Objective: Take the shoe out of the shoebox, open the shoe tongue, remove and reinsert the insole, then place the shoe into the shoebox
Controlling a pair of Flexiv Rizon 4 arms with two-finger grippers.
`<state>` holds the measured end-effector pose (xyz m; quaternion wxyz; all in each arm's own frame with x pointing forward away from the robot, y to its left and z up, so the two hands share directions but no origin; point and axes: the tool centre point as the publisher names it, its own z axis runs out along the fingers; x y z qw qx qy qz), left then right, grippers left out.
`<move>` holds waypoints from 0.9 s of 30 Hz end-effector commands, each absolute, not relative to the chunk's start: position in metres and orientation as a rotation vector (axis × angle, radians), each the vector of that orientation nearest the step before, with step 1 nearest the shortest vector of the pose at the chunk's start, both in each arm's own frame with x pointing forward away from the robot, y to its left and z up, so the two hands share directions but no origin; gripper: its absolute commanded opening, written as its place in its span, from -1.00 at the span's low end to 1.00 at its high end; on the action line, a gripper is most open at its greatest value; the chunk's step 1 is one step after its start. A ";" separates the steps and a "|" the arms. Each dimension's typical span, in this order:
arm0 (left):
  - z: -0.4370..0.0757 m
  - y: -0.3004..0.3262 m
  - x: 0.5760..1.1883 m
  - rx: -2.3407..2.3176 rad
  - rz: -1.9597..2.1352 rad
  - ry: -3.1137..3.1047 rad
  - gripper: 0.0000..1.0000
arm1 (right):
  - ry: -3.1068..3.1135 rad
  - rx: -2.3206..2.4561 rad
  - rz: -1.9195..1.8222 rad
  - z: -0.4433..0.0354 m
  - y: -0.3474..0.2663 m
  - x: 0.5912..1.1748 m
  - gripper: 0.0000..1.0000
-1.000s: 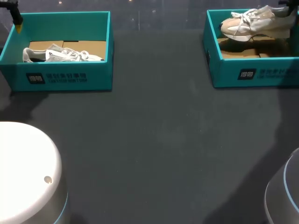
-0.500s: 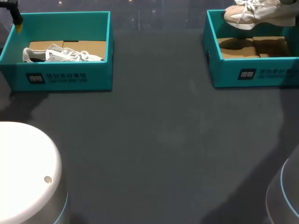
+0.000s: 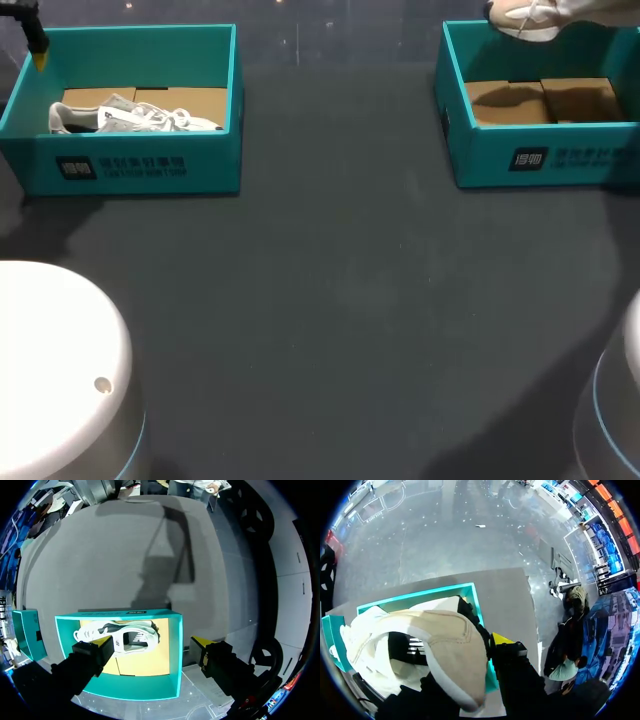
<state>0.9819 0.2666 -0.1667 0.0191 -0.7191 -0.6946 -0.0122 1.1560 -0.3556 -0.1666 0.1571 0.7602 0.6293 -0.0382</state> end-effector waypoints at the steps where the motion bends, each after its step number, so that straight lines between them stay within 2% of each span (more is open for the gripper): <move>1: -0.166 0.267 0.982 -2.232 -0.041 -2.153 1.00 | 1.792 2.163 -0.107 -0.146 -0.347 1.148 -1.00; 12: -0.166 0.267 0.982 -2.232 -0.041 -2.153 1.00 | 1.800 2.186 -0.072 -0.128 -0.307 1.101 -1.00; 27: -0.166 0.267 0.982 -2.232 -0.041 -2.153 1.00 | 1.733 2.241 -0.046 -0.119 -0.219 0.988 -1.00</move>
